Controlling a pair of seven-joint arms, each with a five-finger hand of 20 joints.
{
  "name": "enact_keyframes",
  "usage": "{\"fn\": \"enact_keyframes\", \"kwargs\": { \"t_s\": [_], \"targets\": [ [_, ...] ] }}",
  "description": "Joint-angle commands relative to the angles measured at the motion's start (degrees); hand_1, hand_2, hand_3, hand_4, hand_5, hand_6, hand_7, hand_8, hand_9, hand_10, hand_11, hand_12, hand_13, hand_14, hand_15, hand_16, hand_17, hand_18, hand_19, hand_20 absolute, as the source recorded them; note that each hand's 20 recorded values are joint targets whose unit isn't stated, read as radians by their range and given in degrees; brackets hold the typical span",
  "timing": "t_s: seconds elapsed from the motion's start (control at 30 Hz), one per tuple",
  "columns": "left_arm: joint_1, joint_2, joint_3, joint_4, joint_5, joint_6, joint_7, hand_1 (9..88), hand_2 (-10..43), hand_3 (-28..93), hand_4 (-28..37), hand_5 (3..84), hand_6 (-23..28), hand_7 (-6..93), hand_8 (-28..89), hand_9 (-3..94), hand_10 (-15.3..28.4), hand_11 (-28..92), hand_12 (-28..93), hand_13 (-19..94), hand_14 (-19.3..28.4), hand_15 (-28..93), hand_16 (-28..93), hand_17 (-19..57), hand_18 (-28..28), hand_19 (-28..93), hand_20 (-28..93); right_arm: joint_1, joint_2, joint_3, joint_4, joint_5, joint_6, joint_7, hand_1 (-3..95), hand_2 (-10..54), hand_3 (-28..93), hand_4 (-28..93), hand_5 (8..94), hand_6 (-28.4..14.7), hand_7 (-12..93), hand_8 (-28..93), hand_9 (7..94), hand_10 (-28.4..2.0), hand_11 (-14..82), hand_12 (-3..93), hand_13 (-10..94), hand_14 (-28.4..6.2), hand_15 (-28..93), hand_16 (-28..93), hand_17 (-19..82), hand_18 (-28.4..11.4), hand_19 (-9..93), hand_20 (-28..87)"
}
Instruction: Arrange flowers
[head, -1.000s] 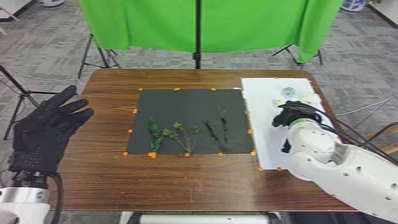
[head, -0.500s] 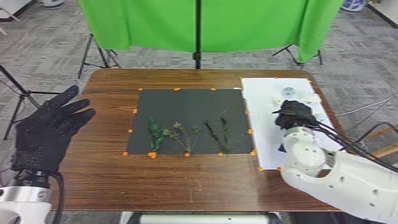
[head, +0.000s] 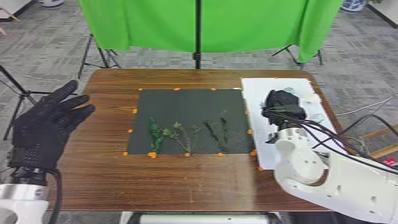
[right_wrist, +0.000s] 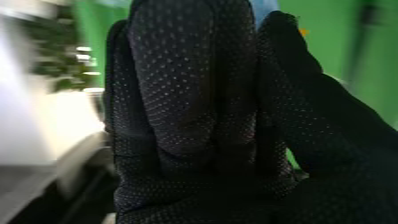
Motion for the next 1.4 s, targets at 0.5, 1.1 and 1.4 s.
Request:
{"fn": "enact_keyframes", "kwargs": {
  "t_s": [0.5, 1.1, 1.4],
  "targets": [
    [-21.3, 5.99, 11.06, 3.0, -0.34, -5.09, 0.84, 21.3, 8.3, 77, -27.3, 35.0, 8.7, 13.5, -9, 32.3, 16.8, 32, 8, 26, 22.4, 65, -15, -7.8, 20.8, 57, 15, 13.0, -32.3, -11.7, 6.2, 9.6, -12.3, -16.7, 54.1, -9.5, 73, -28, 85.2, 0.7, 18, 4, 93.7, -8.1, 19.1, 27.0, 88, -4.7, 49, 23, 47, -16.9, 93, -8],
    [-35.0, 5.61, 19.8, 6.88, 0.44, -10.2, -5.64, 22.0, 8.1, 78, -27.6, 37.0, 9.9, 14.7, -9, 34.6, 21.2, 32, 10, 26, 28.3, 64, -13, -10.3, 23.7, 58, 16, 17.5, -37.8, -16.8, 10.6, 11.6, -12.7, -5.9, 51.3, -9.5, 73, -28, 86.5, 3.1, 20, 4, 93.7, -7.3, 31.3, 21.4, 89, -3.6, 53, 23, 47, -17.2, 93, -1],
    [-40.3, 4.51, 23.01, 9.36, 0.58, -13.57, -7.31, 22.1, 8.1, 78, -27.5, 37.0, 10.0, 14.7, -9, 34.5, 21.2, 31, 10, 26, 28.4, 64, -14, -10.3, 23.9, 58, 17, 18.7, -38.6, -18.0, 10.2, 9.5, -9.9, -2.6, 51.0, -9.5, 74, -28, 86.8, 2.7, 20, 4, 93.7, -7.4, 33.0, 20.5, 89, -3.8, 53, 23, 48, -17.7, 93, 0]
  ]
}}
